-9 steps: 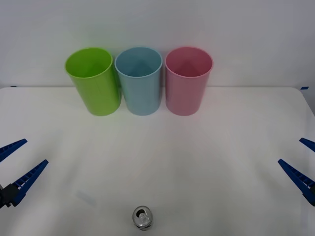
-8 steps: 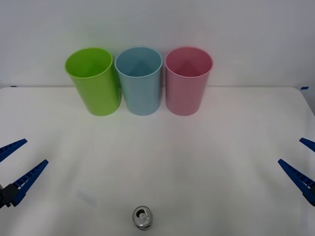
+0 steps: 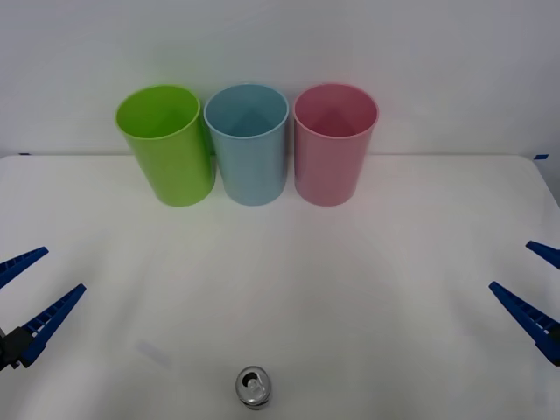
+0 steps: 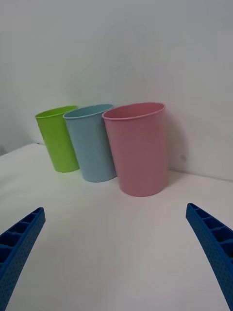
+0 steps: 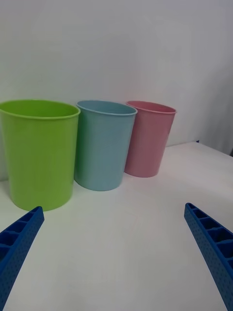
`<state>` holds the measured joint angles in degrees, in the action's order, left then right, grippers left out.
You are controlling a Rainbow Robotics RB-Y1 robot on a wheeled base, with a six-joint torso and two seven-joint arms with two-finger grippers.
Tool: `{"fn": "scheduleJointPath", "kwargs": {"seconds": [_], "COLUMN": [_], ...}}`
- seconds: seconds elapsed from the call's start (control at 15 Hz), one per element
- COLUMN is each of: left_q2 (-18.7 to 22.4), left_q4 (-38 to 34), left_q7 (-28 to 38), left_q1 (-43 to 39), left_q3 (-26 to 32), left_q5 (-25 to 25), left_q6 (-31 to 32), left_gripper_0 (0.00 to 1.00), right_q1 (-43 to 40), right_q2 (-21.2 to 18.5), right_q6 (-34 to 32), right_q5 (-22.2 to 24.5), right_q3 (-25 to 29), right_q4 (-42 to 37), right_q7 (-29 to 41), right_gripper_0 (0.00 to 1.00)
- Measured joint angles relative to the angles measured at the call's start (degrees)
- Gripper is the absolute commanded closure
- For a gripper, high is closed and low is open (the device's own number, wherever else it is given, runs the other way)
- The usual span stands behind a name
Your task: Grasp the object on the table and drop it into the matching bin: aluminum can to the light blue bin, PET bottle to the pink bin.
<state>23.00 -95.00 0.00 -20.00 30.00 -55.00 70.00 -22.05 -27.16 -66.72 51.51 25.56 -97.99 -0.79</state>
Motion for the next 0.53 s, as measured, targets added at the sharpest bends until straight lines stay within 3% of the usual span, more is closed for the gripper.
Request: {"fn": "scheduleJointPath", "kwargs": {"seconds": [0.53], "left_q2": [0.0], "left_q4": [0.0], "left_q7": [0.0], "left_q1": [0.0], "left_q3": [0.0], "left_q5": [0.0], "left_q6": [0.0], "left_gripper_0": [0.0], "right_q1": [2.14], "right_q2": [-0.26], "right_q6": [-0.08], "right_q5": [7.73], "right_q3": [-7.49], "right_q4": [0.32], "right_q7": [-2.48], "right_gripper_0": [0.0]}}
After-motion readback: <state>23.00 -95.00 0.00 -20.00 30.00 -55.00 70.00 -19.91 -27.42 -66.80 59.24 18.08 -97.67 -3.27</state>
